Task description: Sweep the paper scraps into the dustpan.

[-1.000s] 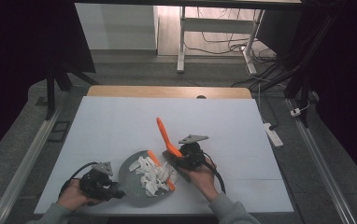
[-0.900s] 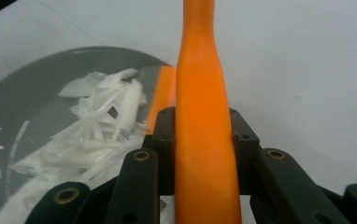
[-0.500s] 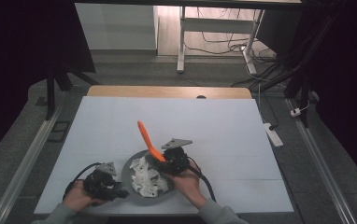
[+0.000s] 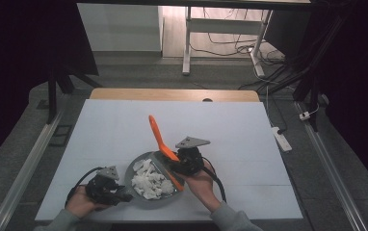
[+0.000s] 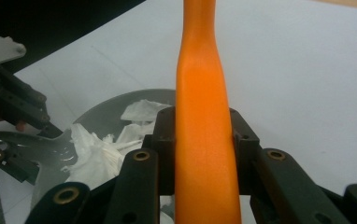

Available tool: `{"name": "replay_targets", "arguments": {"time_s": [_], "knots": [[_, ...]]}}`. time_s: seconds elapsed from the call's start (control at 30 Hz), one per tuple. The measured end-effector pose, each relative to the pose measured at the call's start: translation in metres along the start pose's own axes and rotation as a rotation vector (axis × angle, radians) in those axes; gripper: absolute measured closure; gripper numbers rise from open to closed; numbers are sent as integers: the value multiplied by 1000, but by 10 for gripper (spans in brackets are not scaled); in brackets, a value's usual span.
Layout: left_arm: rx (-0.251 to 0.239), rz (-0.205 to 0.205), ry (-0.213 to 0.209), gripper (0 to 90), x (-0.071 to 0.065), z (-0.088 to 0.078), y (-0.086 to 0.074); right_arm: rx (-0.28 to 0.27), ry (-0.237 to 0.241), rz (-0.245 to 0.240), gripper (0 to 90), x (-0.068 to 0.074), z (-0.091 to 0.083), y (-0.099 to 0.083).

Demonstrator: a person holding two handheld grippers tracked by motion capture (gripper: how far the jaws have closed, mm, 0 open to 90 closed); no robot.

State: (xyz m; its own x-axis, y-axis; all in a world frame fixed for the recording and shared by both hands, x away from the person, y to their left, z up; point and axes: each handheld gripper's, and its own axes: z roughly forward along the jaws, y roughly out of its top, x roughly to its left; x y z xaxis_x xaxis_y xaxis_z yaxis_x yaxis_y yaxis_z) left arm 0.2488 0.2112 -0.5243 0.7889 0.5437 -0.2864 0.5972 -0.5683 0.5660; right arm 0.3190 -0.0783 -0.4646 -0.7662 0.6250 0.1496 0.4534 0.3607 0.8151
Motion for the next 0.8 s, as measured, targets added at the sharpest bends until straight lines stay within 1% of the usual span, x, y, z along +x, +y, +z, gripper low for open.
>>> {"name": "replay_targets", "arguments": {"time_s": [0.1, 0.23, 0.37, 0.57, 0.67, 0.7, 0.73, 0.8], "knots": [[-17, -4, 5, 613, 0, -2, 0, -22, -4, 14, 701, -7, -7, 3], [-31, -5, 15, 612, 1, -3, 0, -41, -14, 18, 701, -14, -14, 5], [-47, -7, 28, 612, 1, -5, 0, -53, -11, 11, 701, -19, -19, 6], [-72, -26, 48, 612, 2, -8, -1, -75, -4, 19, 701, -27, -26, 7], [-84, -35, 59, 613, 2, -10, 0, -87, -3, 15, 701, -29, -30, 7], [-87, -37, 57, 612, 2, -10, 0, -90, -5, 10, 701, -29, -32, 8], [-91, -35, 63, 612, 3, -11, 0, -95, -4, 9, 701, -30, -33, 8], [-105, -48, 67, 612, 3, -12, 0, -101, -2, 7, 701, -32, -36, 8]]}}
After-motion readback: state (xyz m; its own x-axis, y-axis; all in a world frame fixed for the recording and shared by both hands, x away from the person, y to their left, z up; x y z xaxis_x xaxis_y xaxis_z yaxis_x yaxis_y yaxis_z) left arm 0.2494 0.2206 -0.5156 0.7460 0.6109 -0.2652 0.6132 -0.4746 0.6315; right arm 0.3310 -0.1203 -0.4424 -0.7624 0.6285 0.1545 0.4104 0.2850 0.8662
